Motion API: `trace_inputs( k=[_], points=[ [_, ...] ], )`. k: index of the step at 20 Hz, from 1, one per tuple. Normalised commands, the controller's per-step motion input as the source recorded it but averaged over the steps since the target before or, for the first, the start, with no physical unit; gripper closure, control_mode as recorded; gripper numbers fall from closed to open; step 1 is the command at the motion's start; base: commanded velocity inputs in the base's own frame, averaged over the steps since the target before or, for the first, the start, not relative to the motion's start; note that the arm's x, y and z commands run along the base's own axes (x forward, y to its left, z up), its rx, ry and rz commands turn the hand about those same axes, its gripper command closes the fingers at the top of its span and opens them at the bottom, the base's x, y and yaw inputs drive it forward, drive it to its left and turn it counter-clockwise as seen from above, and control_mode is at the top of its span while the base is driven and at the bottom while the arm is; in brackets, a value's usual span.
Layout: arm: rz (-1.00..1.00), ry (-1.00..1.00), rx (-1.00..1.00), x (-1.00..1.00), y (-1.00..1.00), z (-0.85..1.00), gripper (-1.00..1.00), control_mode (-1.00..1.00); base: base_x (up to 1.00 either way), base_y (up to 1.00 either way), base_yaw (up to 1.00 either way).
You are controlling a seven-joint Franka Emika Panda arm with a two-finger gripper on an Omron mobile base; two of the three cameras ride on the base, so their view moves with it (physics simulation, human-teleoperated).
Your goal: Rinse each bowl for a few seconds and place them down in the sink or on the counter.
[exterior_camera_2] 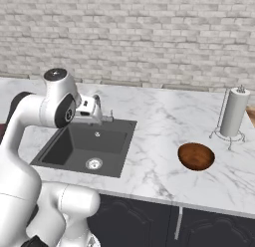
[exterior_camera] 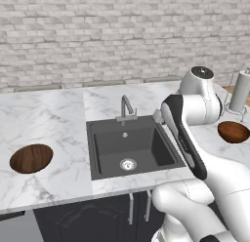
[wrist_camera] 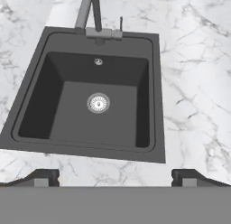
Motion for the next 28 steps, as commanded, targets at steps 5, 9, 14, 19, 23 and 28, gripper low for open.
trace_inputs(
  k=[5,9,14,19,23,28],
  points=[
    [0.01,-0.08,0.00,0.13,-0.04,-0.13,-1.00,-1.00,0.00,0.00,0.00],
    [0.01,-0.11,0.00,0.16,-0.01,-0.11,-1.00,-1.00,0.00,0.00,0.00],
    [0.01,-0.14,0.00,0.14,-0.01,-0.11,-1.00,-1.00,0.00,0.00,0.00],
    [0.02,-0.17,0.00,0.10,-0.02,-0.11,-1.00,-1.00,0.00,0.00,0.00],
    [0.02,-0.16,0.00,0.13,0.00,-0.14,-1.00,-1.00,0.00,0.00,0.00],
    [0.02,-0.18,0.00,0.11,0.00,-0.13,-1.00,-1.00,0.00,0.00,0.00]
  ],
)
